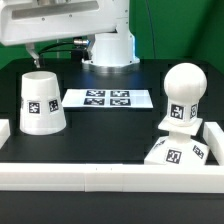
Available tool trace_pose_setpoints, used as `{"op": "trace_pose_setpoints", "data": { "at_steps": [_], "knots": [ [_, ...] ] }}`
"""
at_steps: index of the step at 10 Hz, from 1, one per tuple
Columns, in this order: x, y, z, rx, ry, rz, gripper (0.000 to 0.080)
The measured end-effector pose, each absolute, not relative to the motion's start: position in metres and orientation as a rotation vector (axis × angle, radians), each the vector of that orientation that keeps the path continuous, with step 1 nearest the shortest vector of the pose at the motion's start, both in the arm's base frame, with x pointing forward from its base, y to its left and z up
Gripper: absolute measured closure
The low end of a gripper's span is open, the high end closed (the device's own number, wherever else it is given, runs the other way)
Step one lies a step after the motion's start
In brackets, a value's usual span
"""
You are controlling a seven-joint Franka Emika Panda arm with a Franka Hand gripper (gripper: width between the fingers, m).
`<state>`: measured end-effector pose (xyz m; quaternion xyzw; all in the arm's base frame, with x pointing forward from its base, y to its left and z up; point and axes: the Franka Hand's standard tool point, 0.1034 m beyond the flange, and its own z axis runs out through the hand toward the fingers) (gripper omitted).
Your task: Assemble lamp
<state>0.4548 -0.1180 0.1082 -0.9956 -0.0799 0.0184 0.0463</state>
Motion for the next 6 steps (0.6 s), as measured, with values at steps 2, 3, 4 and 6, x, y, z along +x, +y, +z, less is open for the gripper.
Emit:
{"op": "trace_pose_setpoints", "data": {
  "at_steps": [2,3,4,6],
  "knots": [
    [0.454,-0.116,0.095,-3.043,-0.254,0.070,0.0100],
    [0.454,-0.117,0.090,-3.046,-0.254,0.074,0.0100],
    [0.453,-0.117,0.083,-3.046,-0.253,0.089,0.0100],
    [0.455,-0.118,0.076,-3.046,-0.255,0.104,0.0100]
  ]
}}
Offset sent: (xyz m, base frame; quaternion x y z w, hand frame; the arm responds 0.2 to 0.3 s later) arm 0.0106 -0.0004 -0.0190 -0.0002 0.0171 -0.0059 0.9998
